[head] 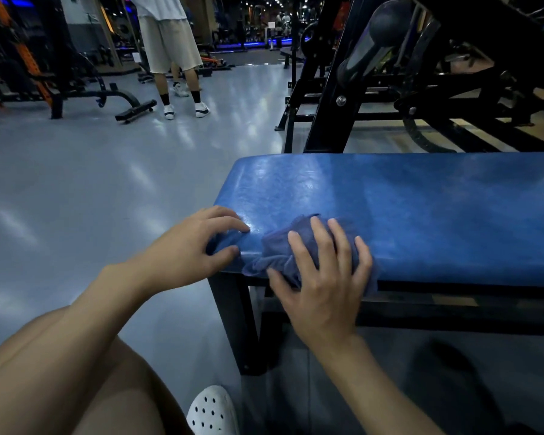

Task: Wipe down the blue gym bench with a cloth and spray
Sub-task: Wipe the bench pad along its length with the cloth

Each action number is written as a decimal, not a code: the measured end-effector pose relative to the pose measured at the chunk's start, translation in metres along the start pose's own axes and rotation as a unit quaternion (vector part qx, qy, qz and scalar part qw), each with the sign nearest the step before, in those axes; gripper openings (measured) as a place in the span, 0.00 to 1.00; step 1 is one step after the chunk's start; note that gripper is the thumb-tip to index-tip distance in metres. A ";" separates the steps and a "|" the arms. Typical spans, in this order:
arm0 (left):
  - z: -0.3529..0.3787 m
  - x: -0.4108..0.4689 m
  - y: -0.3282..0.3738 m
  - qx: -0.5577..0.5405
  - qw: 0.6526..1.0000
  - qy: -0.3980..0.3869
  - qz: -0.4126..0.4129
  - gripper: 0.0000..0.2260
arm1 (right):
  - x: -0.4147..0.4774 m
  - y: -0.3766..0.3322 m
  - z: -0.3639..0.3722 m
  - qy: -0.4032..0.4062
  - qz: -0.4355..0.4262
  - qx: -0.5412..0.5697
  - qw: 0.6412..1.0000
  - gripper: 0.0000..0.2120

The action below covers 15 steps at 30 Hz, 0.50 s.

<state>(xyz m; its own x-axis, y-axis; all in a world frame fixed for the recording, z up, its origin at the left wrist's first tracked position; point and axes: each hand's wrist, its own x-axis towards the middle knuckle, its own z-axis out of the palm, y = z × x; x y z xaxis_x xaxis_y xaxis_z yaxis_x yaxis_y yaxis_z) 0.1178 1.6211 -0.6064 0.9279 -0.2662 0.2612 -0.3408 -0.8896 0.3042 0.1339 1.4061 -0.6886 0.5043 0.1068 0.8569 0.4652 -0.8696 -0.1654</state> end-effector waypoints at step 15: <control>0.015 0.030 0.033 0.122 0.989 -0.028 0.074 0.22 | -0.006 0.044 -0.001 0.108 0.138 -0.028 0.984 0.16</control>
<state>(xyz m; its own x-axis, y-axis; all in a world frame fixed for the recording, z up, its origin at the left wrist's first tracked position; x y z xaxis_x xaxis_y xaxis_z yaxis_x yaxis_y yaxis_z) 0.1364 1.5787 -0.6028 0.8803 -0.4136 0.2326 -0.4325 -0.9010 0.0348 0.1503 1.3665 -0.7007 0.4360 -0.2368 0.8682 0.2892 -0.8767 -0.3843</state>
